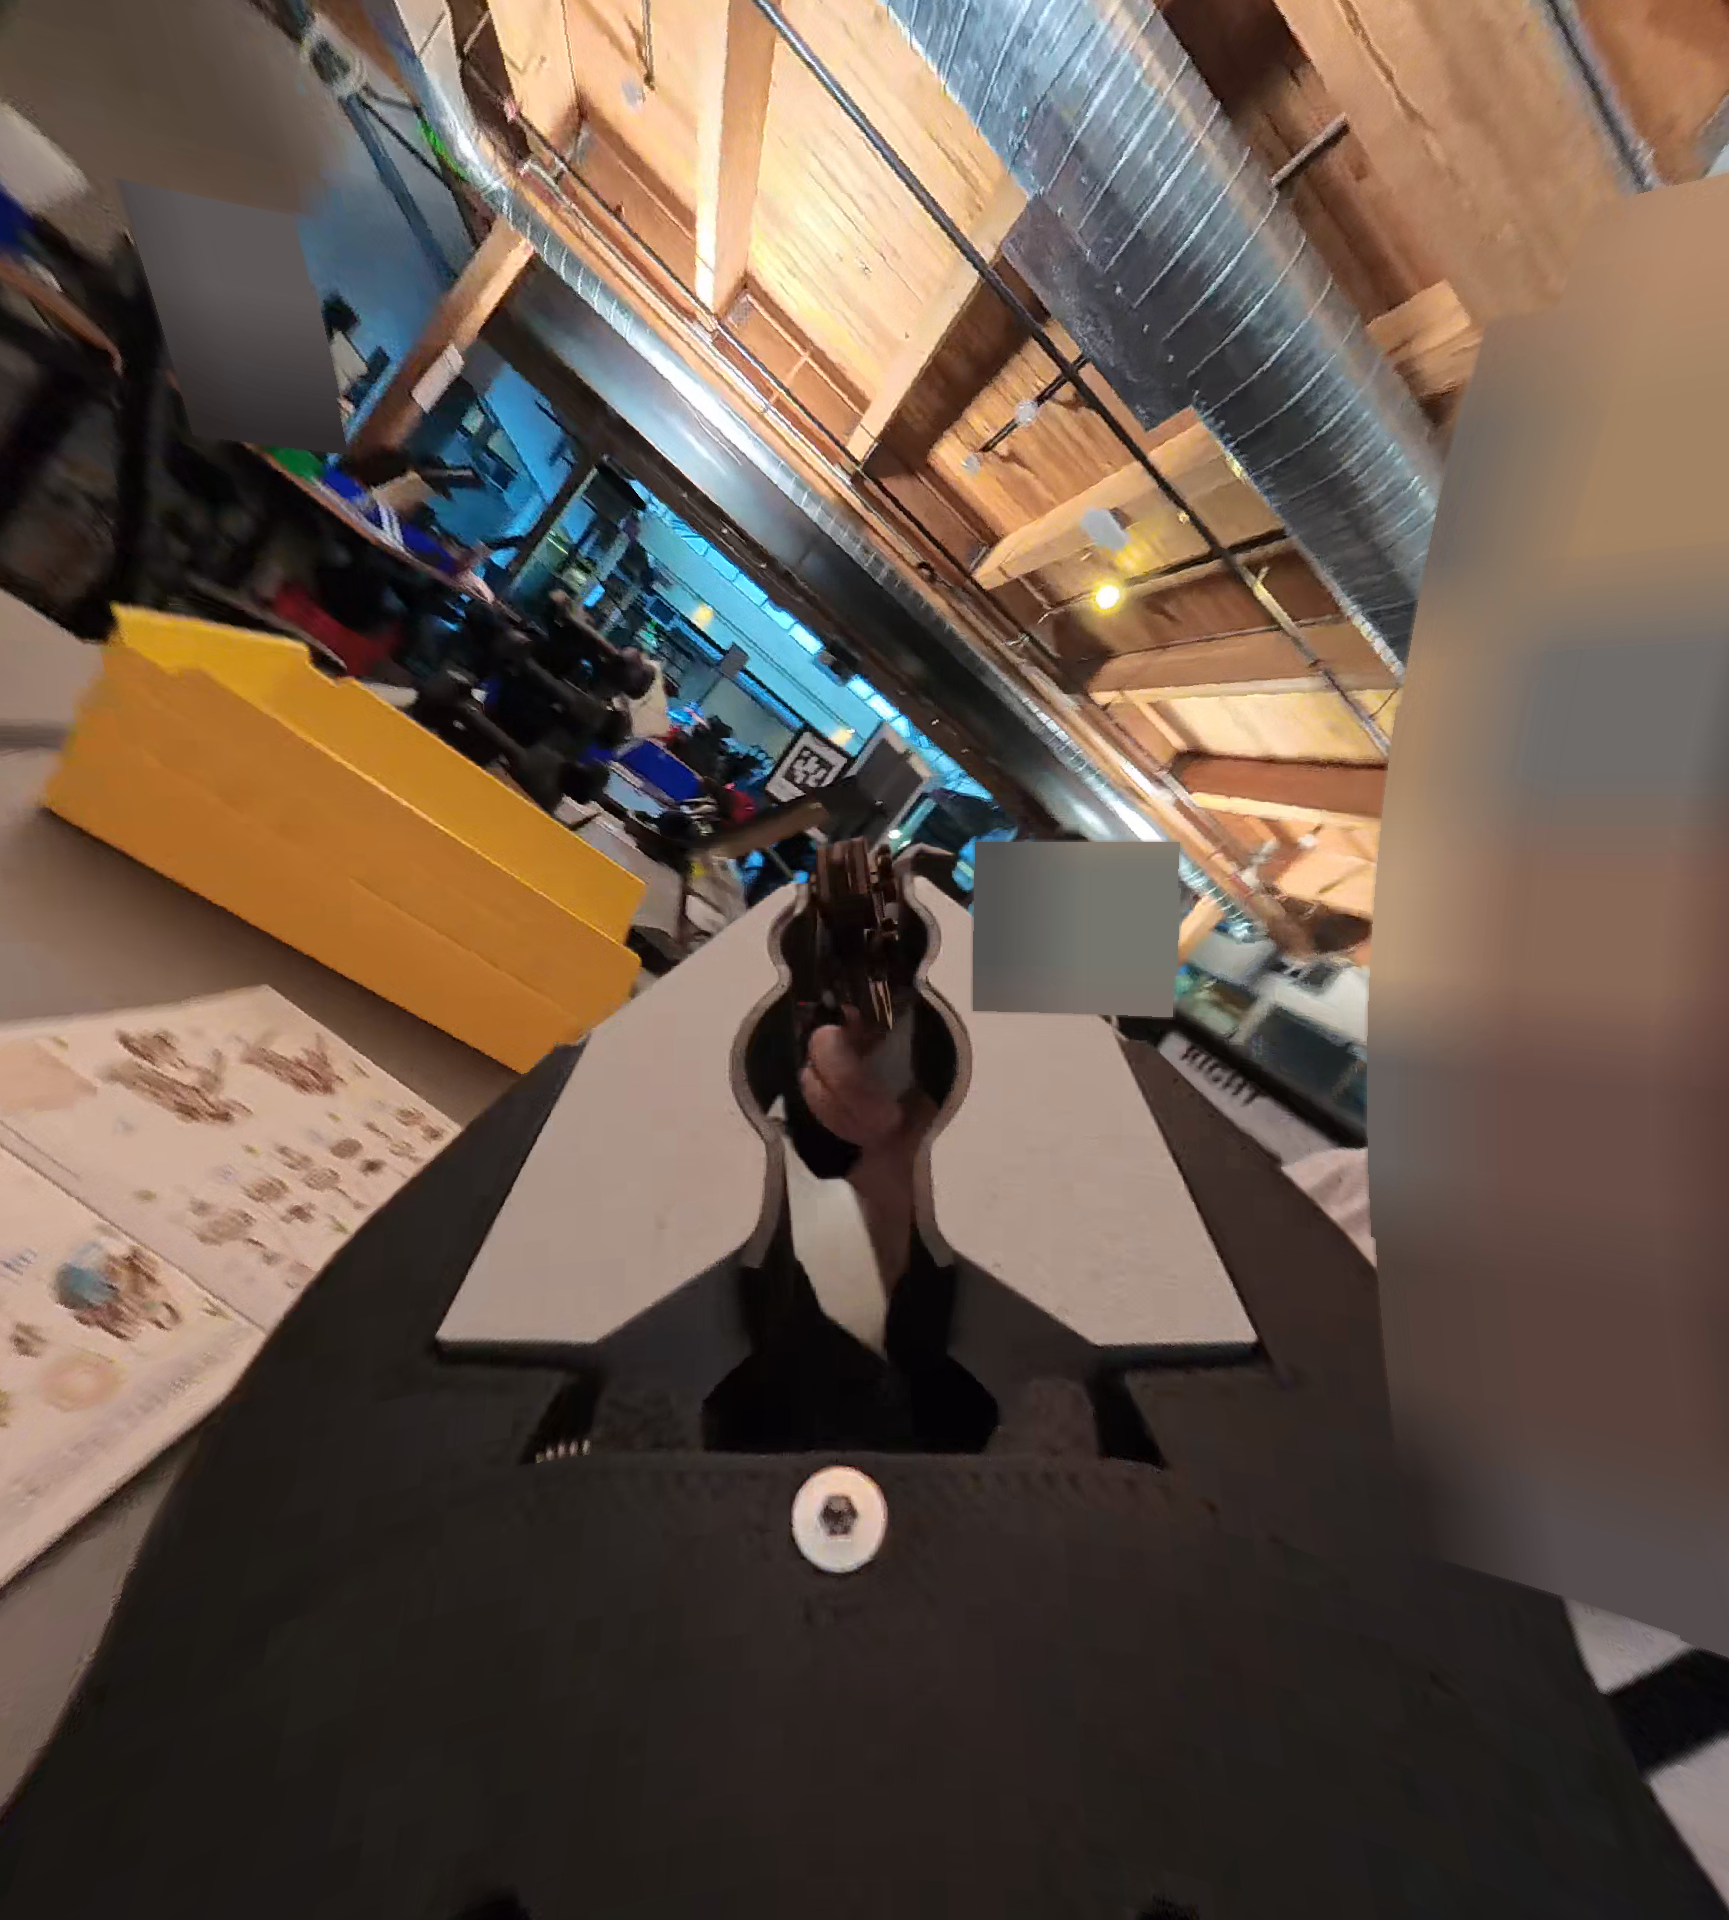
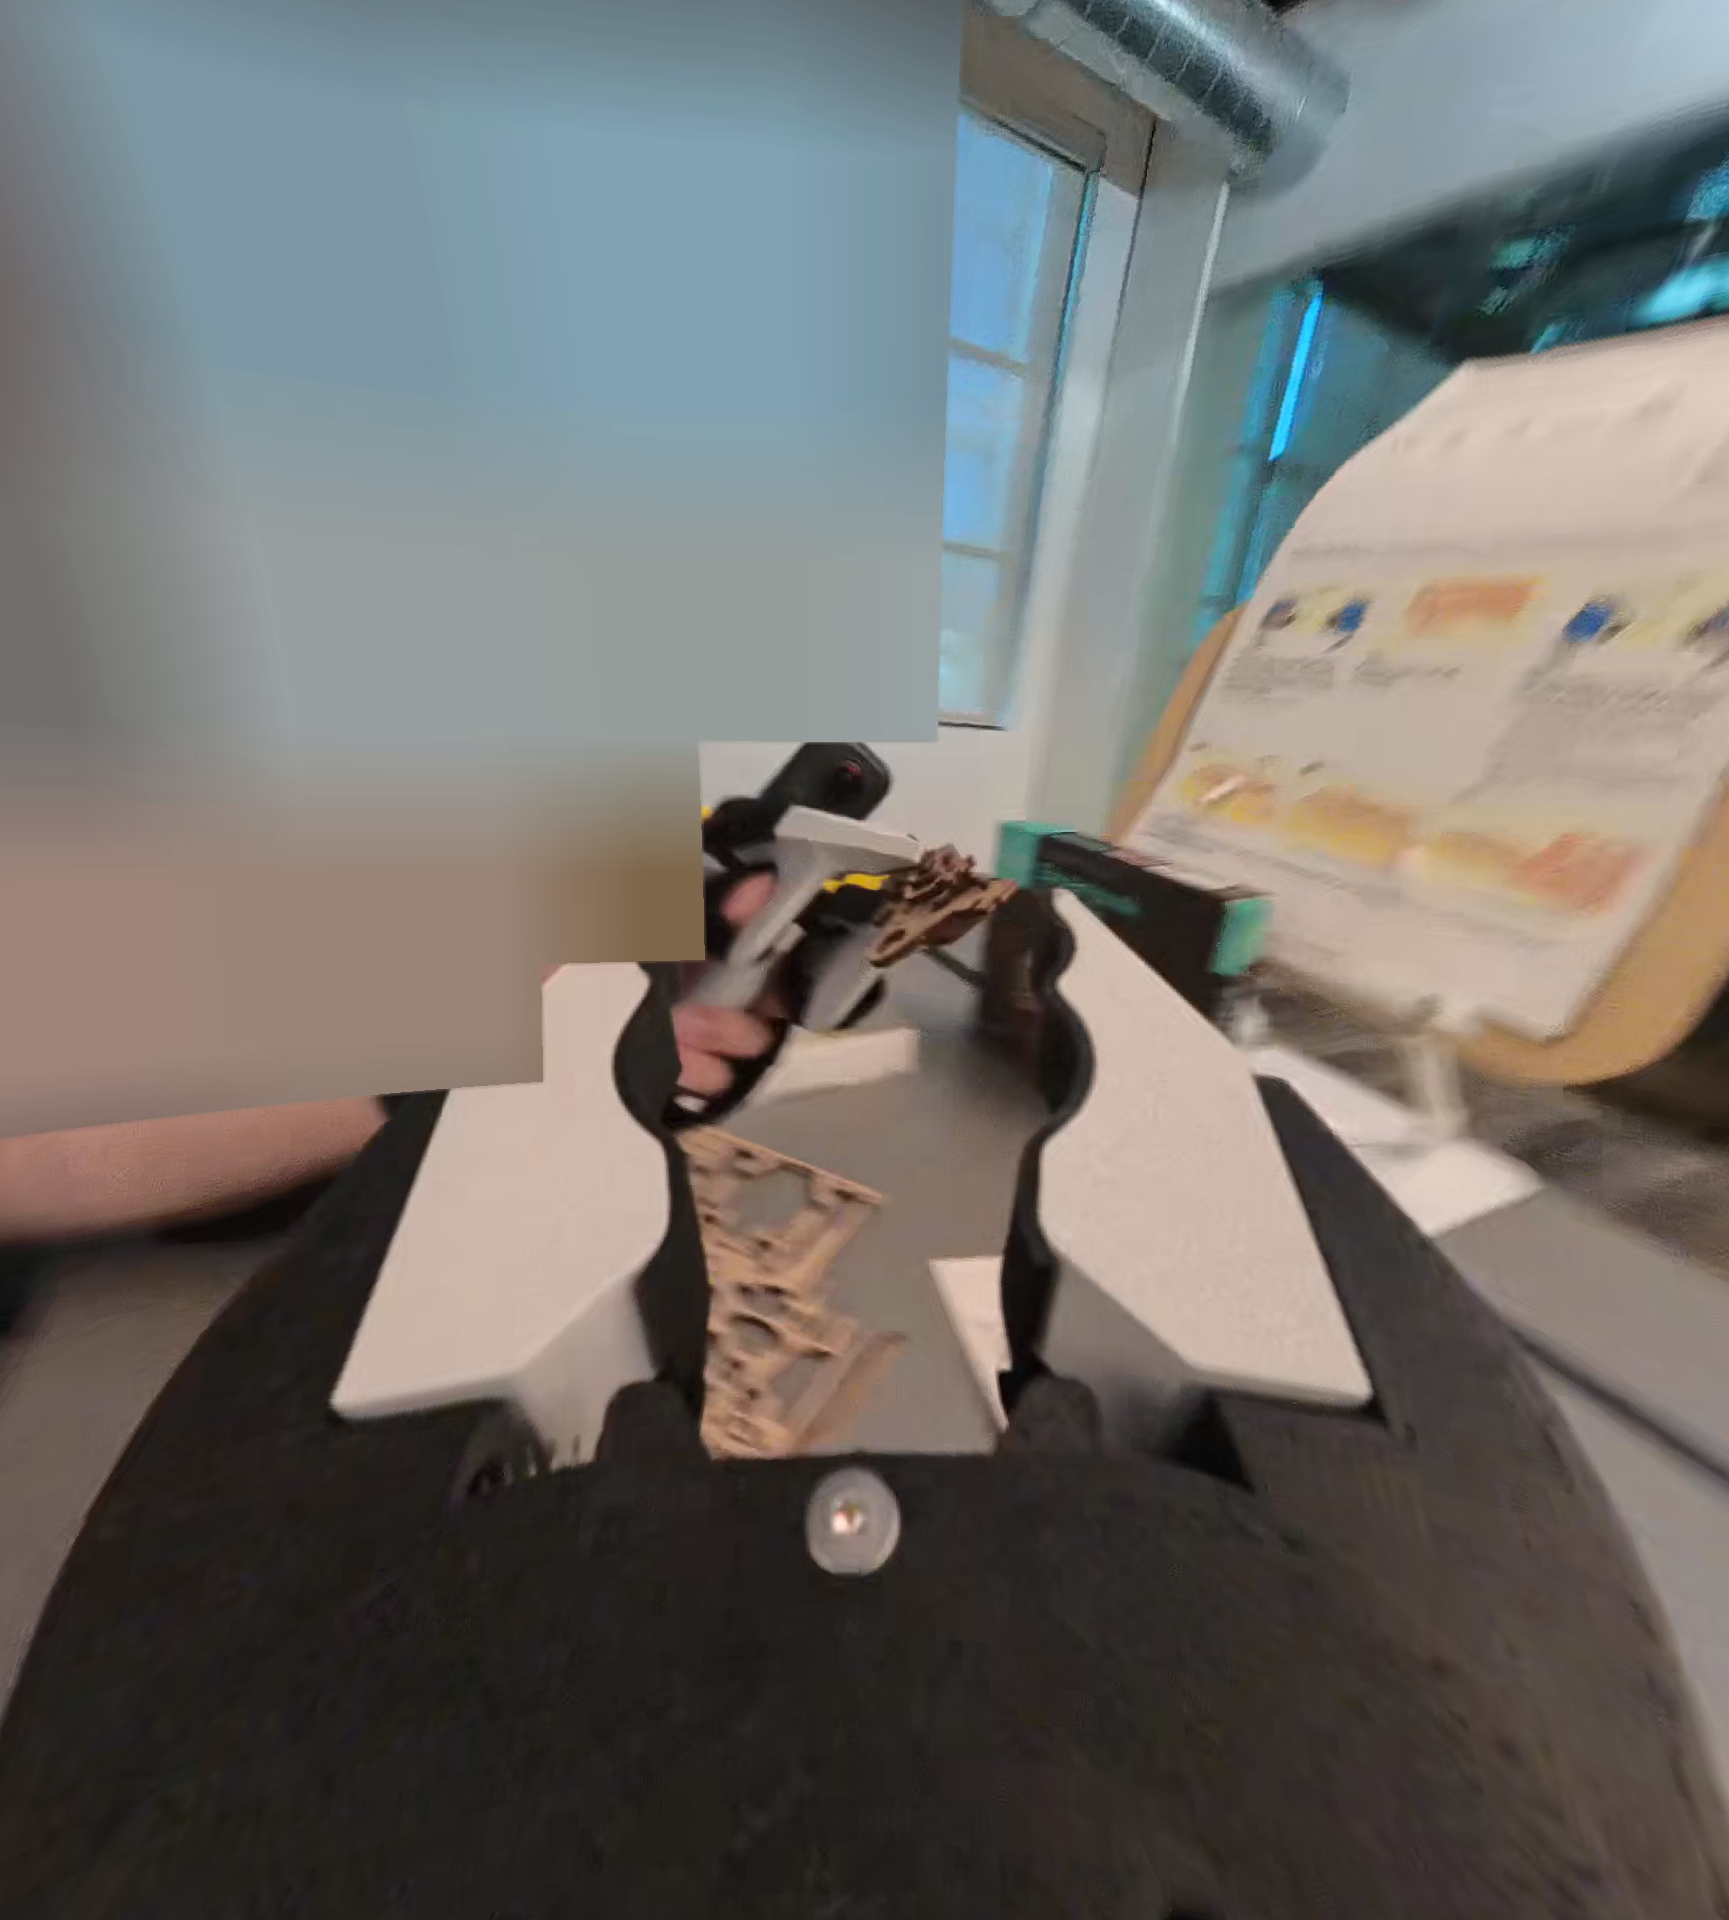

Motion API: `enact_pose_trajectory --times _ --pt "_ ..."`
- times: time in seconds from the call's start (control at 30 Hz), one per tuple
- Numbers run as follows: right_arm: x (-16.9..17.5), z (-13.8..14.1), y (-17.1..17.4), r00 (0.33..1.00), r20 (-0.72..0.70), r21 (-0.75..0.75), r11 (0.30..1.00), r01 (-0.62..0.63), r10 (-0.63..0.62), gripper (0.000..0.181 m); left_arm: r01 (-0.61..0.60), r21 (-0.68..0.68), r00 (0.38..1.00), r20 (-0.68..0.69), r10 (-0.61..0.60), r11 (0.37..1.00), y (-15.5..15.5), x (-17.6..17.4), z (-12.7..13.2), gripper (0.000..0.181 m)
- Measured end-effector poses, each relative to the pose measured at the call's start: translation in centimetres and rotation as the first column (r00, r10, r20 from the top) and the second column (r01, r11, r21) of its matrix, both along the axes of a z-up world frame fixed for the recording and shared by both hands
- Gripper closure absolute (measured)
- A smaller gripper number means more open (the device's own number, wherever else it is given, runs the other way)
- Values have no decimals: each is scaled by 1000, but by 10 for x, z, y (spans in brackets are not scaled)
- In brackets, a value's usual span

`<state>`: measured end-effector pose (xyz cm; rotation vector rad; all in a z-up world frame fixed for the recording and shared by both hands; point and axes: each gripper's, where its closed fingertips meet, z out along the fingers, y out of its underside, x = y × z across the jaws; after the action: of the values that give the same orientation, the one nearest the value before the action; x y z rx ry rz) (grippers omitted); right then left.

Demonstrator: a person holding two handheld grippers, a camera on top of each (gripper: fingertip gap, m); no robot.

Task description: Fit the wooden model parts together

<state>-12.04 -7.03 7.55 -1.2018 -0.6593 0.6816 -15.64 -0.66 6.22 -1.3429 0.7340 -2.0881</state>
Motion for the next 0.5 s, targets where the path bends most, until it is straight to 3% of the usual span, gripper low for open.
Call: enact_pose_trajectory --times 0.07,0.2,0.3,0.5 --pt "-6 -3 12 992 -81 -175 978 -112 100 118 -36 107 999 -13 38 994 -4 0 7 169" --pt "-15 1 34 917 -350 -363 875 -320 190 129 -82 285 995 -29 94 955 -16 6 13 169" --pt "-32 -10 42 901 -366 -438 811 -388 233 131 -107 341 992 -28 124 934 -18 8 14 168" --pt "-39 -13 48 883 -396 -438 794 -422 252 165 -63 310 997 -14 71 949 -21 9 9 168"
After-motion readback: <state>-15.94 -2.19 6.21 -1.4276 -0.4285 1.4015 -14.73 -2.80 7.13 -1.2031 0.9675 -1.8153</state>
